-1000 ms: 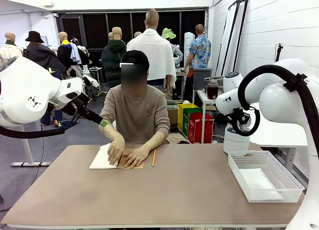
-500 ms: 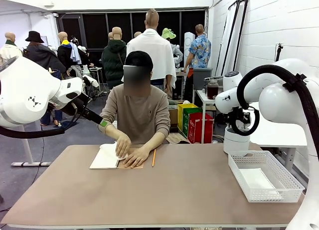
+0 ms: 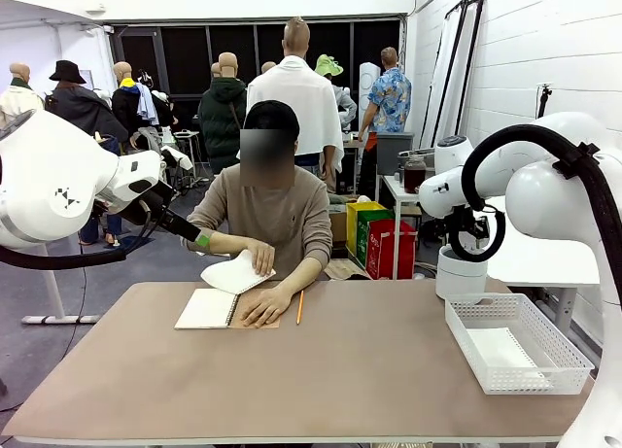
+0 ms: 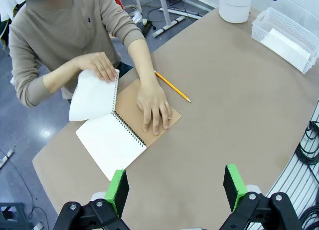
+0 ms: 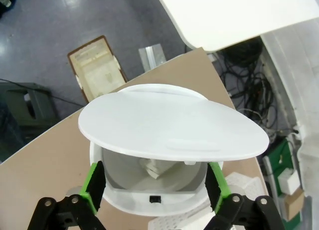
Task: Sort the paper based on its condition.
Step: If a person hands you a paper, place it in the Organizing basket , and if it's crumpled, put it in the Trash can.
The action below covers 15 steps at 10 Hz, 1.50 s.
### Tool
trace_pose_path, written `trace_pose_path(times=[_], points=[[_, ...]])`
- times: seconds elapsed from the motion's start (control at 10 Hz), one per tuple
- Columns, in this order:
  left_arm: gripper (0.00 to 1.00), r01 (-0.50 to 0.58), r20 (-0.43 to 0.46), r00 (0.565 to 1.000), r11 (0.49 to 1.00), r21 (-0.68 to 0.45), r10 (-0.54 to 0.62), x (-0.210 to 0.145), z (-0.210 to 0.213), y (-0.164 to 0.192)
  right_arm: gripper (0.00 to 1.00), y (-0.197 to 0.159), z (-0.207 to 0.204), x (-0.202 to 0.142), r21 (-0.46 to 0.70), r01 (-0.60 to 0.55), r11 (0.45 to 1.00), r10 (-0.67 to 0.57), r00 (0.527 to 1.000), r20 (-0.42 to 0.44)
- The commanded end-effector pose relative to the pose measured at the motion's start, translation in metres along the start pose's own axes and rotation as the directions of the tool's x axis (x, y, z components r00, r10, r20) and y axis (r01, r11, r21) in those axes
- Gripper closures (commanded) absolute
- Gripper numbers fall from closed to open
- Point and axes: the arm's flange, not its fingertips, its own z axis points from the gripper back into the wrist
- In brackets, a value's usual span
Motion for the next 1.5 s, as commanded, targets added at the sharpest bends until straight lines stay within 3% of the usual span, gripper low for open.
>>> trace_pose_path(times=[0.0, 1.4], points=[[0.0, -0.003, 0.0, 1.0, 1.0, -0.007, 0.003, -0.001, 0.0, 0.001, 0.0, 0.0, -0.001, 0.0, 0.0, -0.003, 1.0, 0.003, 1.0, 0.007], [0.0, -0.003, 0.0, 1.0, 1.0, -0.007, 0.003, -0.001, 0.0, 0.001, 0.0, 0.002, 0.009, -0.005, 0.022, -0.019, 1.0, 0.019, 1.0, 0.013]])
